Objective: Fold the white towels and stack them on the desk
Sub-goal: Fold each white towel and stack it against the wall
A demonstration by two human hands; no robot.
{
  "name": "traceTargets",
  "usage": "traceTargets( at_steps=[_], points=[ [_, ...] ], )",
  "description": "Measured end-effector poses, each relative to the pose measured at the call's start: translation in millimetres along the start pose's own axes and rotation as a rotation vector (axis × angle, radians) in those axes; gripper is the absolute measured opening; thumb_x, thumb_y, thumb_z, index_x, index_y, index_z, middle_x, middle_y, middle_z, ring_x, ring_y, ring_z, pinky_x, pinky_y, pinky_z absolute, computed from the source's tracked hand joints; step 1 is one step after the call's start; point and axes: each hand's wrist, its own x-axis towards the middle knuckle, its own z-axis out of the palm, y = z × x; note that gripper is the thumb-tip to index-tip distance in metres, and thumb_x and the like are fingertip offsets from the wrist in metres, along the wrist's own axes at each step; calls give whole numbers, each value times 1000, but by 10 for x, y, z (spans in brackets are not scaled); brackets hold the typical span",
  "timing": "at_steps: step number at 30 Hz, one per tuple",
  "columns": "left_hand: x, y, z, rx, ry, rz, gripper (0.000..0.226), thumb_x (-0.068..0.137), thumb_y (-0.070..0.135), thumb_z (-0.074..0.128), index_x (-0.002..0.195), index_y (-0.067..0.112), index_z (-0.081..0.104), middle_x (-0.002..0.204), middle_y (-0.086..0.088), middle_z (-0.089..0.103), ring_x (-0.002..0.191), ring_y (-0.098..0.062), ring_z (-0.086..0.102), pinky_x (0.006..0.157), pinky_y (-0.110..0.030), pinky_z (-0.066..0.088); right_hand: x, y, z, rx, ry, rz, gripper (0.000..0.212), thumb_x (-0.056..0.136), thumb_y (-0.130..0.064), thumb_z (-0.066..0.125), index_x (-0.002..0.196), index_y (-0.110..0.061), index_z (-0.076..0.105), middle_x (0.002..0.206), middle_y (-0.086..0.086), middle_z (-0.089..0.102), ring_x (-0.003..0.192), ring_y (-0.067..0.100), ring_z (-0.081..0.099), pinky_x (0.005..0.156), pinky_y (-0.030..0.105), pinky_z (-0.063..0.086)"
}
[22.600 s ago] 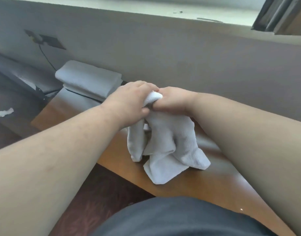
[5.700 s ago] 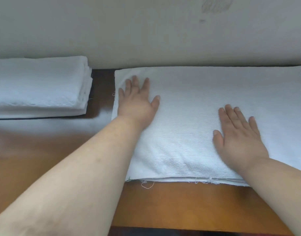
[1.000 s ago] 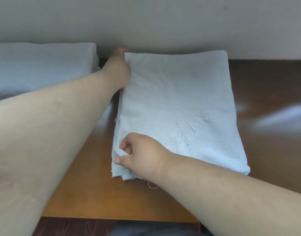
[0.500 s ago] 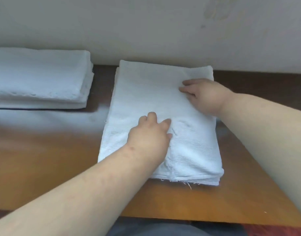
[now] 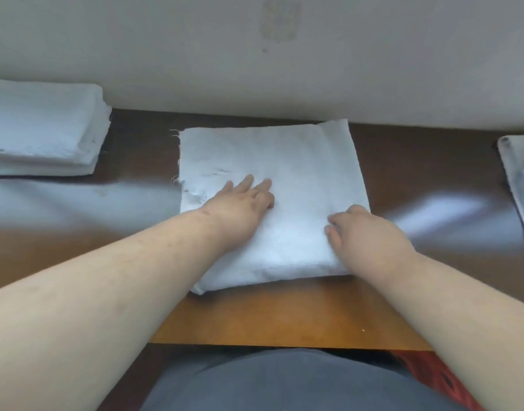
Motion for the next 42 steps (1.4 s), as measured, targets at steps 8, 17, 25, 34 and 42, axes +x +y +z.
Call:
traceTargets(
  at_steps=[8,17,25,34,42],
  points=[
    [-262,518,337,-99,306,-104,59,97,41,30,152,22,26,161,-5,19,147,-24,17,119,-39,11,-119,-291,132,114,130,-313,58,97,-47,27,146,-19,42,153,3,40,141,26,34,115,46,26],
    [-444,66,533,71,160,-396,78,89,65,7,155,22,1,163,-5,-8,149,-27,-10,119,-50,-2,36,-180,227,173,27,-165,83,85,-76,13,151,-29,31,161,-2,22,147,17,14,117,42,14],
    [319,-380,104,2,230,-290,61,98,50,24,154,30,12,163,-2,4,149,-23,1,120,-45,6,1154,256,73,106,13,-53,77,93,-69,23,156,-30,5,165,3,-8,150,19,-11,121,48,-1],
    [946,-573,-246,88,245,-272,61,98,54,23,154,29,18,161,-7,16,147,-29,16,118,-47,13,1679,307,14,94,91,-35,75,93,-67,17,155,-26,18,164,2,11,151,20,3,121,49,2],
    [-54,-51,-57,-101,387,-24,58,99,48,30,149,19,33,158,-11,27,145,-30,24,116,-44,19,531,73,-141,319,175,-234,71,96,-64,20,154,-23,21,164,0,12,150,13,1,120,39,3]
  ],
)
